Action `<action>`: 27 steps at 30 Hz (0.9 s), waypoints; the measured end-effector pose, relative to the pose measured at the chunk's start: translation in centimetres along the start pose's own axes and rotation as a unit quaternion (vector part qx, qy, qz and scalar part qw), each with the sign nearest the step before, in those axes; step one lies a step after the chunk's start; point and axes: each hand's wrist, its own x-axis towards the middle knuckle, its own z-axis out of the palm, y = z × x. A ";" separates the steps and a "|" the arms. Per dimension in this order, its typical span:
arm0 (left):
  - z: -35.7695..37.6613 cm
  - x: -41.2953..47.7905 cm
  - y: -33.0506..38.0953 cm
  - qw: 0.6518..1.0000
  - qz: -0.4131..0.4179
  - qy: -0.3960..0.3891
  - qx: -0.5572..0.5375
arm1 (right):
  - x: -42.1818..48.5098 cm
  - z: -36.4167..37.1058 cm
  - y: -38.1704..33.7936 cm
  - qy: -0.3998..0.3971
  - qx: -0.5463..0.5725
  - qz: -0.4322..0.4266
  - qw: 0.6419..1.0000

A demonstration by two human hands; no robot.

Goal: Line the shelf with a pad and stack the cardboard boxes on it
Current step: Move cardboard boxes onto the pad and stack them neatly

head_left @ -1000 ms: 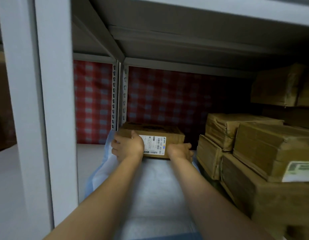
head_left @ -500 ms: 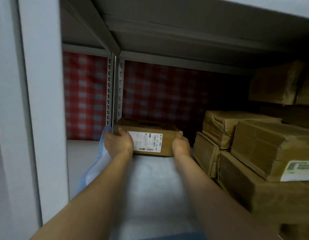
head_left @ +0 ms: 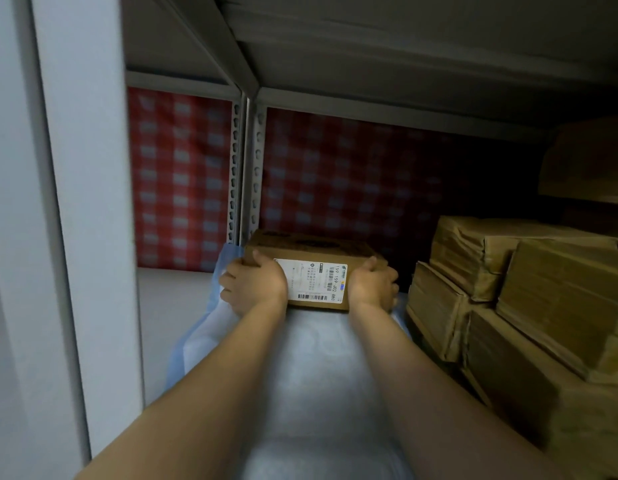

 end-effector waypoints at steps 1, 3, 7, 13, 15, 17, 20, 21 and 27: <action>-0.1 -0.1 -0.1 1.000 -0.001 -0.003 0.000 | -0.1 -0.1 0.0 -0.007 -0.006 0.007 1.000; -0.2 -0.3 -0.2 1.000 -0.002 -0.010 0.000 | -0.3 -0.4 -0.2 -0.021 -0.010 0.020 1.000; -0.2 -1.3 -0.4 1.000 0.007 0.010 -0.006 | -1.2 -1.4 -1.0 -0.040 -0.017 0.015 0.999; -0.2 -4.3 0.2 0.992 0.112 0.047 -0.021 | -4.2 -3.2 -1.6 -0.028 -0.061 -0.059 0.996; -0.5 -5.7 1.3 0.989 0.130 0.048 -0.048 | -5.6 -4.1 -1.8 -0.009 -0.030 -0.080 0.996; -1.0 -7.3 2.5 0.985 0.149 0.030 -0.084 | -7.5 -5.6 -2.4 0.013 0.006 -0.109 0.994; -1.2 -9.4 3.9 0.971 0.171 -0.032 -0.162 | -10.5 -8.1 -4.3 0.020 0.048 -0.175 0.983; -1.2 -10.3 4.2 0.967 0.166 -0.072 -0.180 | -11.6 -9.1 -4.9 0.023 0.058 -0.199 0.978; 0.1 -16.3 4.8 0.929 0.255 -0.250 -0.091 | -16.3 -16.0 -5.7 0.124 0.096 -0.346 0.925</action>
